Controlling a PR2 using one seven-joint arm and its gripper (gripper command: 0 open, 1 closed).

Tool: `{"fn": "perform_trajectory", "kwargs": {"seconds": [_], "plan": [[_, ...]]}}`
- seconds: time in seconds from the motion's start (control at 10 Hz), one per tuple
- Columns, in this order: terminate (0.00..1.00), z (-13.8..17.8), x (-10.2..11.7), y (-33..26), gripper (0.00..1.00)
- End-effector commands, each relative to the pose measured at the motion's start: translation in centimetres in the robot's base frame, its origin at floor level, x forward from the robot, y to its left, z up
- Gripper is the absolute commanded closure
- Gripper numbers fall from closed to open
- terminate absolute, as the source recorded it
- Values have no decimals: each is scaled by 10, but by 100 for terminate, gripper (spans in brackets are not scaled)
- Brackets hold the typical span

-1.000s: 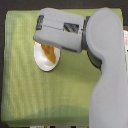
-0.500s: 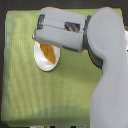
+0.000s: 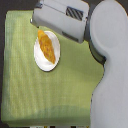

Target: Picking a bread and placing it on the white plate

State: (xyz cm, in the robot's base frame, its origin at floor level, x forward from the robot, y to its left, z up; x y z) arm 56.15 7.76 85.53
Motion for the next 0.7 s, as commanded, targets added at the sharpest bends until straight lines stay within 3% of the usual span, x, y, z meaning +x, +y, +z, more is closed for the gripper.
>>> {"fn": "perform_trajectory", "kwargs": {"seconds": [0.0, 0.3, 0.6], "plan": [[0, 55, 25, -52, 0], [0, 50, 11, -93, 0], [0, 55, 3, -192, 0]]}}
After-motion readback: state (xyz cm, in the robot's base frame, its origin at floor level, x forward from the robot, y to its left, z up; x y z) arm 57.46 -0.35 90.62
